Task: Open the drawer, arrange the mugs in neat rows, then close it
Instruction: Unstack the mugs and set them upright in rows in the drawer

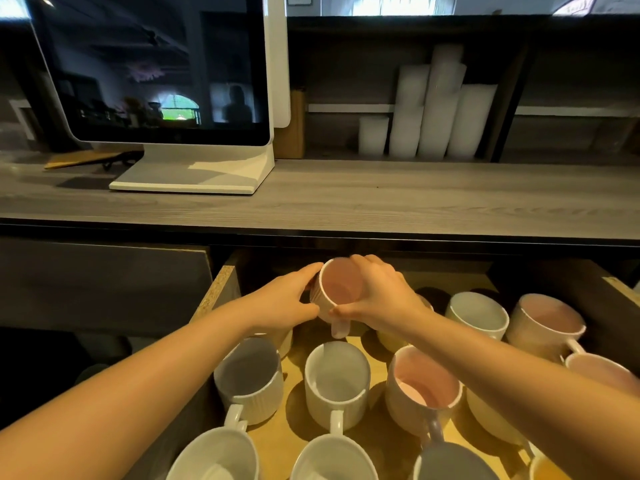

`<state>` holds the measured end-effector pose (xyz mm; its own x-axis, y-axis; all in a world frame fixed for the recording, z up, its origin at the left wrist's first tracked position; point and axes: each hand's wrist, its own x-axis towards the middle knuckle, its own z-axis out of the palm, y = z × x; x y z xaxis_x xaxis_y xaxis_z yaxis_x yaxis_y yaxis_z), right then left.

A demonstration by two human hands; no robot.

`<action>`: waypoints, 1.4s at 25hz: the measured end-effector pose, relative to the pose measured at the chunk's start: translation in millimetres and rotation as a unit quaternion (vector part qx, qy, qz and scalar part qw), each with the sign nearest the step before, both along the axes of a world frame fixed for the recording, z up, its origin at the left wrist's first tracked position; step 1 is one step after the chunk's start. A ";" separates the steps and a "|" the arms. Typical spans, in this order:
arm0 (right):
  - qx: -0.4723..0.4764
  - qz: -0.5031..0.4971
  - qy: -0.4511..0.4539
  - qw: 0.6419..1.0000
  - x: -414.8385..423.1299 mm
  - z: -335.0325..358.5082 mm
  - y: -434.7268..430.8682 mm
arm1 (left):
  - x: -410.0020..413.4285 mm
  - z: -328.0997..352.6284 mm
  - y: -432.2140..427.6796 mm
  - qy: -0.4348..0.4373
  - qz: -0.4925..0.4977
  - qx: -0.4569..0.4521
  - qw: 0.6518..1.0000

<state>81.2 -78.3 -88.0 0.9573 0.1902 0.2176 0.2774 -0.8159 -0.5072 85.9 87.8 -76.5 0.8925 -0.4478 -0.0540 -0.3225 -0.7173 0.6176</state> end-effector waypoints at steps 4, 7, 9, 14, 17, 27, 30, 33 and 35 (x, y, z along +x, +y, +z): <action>-0.061 -0.011 0.033 0.998 11.0 -7.3 2.7 | 11.1 -14.1 -4.6 0.003 0.016 0.059 0.998; -0.097 -0.014 0.053 0.994 19.0 -11.5 4.7 | 17.9 -25.3 -6.3 -0.001 0.037 0.105 0.994; -0.112 -0.011 0.059 0.992 21.8 -14.9 8.3 | 21.4 -28.0 -6.0 0.000 0.041 0.118 0.992; -0.143 0.001 0.077 0.987 29.3 -19.8 17.2 | 24.1 -33.7 -0.1 0.008 0.037 0.151 0.988; -0.153 0.007 0.086 0.984 32.0 -25.7 21.4 | 24.8 -40.1 0.8 0.001 0.030 0.196 0.980; -0.191 0.042 0.108 0.975 31.4 -23.3 15.5 | 26.1 -39.0 13.5 -0.036 0.105 0.402 0.909; -0.189 0.047 0.091 0.977 25.3 -16.0 8.8 | 26.9 -35.3 17.5 -0.012 0.100 0.435 0.895; -0.194 0.065 0.094 0.974 18.5 -11.3 1.4 | 26.2 -31.8 17.5 -0.020 0.095 0.411 0.907; -0.194 0.067 0.095 0.974 16.5 -10.1 -1.1 | 24.2 -26.5 18.5 -0.033 0.094 0.388 0.916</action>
